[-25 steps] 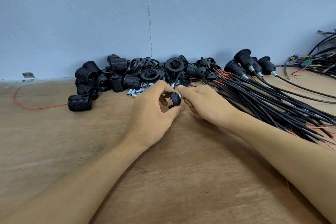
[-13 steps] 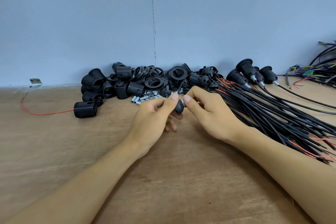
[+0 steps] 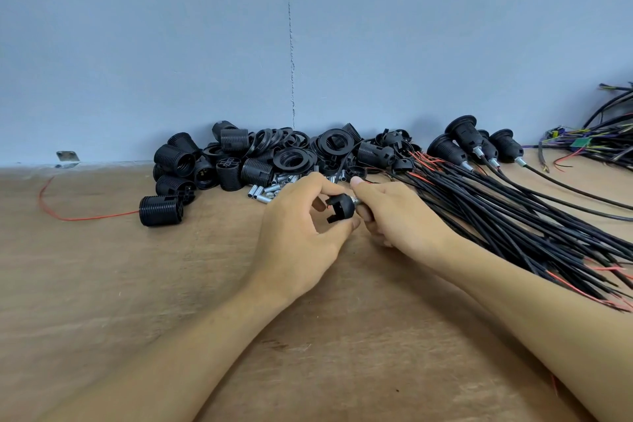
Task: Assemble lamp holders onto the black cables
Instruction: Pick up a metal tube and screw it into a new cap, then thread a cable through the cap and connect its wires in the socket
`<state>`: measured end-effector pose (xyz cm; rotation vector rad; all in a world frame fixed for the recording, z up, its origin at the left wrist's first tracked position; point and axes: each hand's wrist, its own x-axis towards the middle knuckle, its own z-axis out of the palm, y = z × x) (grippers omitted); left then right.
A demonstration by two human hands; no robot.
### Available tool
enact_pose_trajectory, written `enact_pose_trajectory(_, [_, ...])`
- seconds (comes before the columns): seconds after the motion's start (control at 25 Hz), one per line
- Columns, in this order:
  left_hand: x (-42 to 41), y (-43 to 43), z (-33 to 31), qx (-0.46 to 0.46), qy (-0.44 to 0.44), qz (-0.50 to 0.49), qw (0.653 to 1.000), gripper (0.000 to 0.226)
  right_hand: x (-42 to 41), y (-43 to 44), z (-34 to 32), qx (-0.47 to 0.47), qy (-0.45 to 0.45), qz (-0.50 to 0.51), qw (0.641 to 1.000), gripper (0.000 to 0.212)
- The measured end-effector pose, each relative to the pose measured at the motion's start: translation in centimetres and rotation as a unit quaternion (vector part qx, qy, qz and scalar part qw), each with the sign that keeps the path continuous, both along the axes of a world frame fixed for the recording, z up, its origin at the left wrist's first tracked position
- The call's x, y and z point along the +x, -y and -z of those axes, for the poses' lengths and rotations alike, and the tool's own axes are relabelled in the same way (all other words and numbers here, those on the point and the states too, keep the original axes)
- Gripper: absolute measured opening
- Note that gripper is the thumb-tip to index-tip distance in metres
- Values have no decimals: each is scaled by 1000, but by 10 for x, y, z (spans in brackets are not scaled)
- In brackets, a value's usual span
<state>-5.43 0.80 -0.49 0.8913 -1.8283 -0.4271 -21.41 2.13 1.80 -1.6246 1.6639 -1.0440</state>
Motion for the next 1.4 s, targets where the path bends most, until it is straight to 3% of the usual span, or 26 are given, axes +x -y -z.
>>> enact_pose_trajectory(0.08, [0, 3, 1, 95, -78, 24, 992, 31, -7, -1, 1, -43, -168, 76, 982, 51])
enact_pose_trajectory(0.2, [1, 10, 0, 262, -225, 57, 937, 32, -33, 2, -2, -37, -357, 165, 919, 16])
enact_pose_trajectory(0.32, [2, 12, -2, 332, -303, 89, 889, 36, -54, 7, -6, -40, -450, 223, 864, 30])
enact_pose_trajectory(0.4, [1, 12, 0, 334, -288, 100, 892, 39, -59, 10, -7, -64, -476, 268, 835, 35])
enact_pose_trajectory(0.6, [-1, 9, 3, 316, -207, 97, 921, 44, -68, 11, -3, -2, -508, 279, 815, 38])
enact_pose_trajectory(0.76, [-2, 9, 5, 316, -170, 90, 929, 49, -69, 13, -5, -116, -507, 281, 806, 33])
enact_pose_trajectory(0.96, [-4, 12, 5, 346, -196, 137, 907, 37, -58, 13, -8, -201, -473, 281, 810, 26])
enact_pose_trajectory(1.2, [-11, 10, -6, 413, -257, 229, 844, 30, -7, -6, -10, -424, -392, 179, 797, 20])
enact_pose_trajectory(1.32, [-12, 9, -7, 396, -237, 236, 855, 20, 15, -16, -2, -426, -379, 105, 815, 28])
enact_pose_trajectory(1.4, [-12, 10, -5, 379, -247, 214, 866, 28, 18, -19, 2, -390, -354, 68, 848, 32])
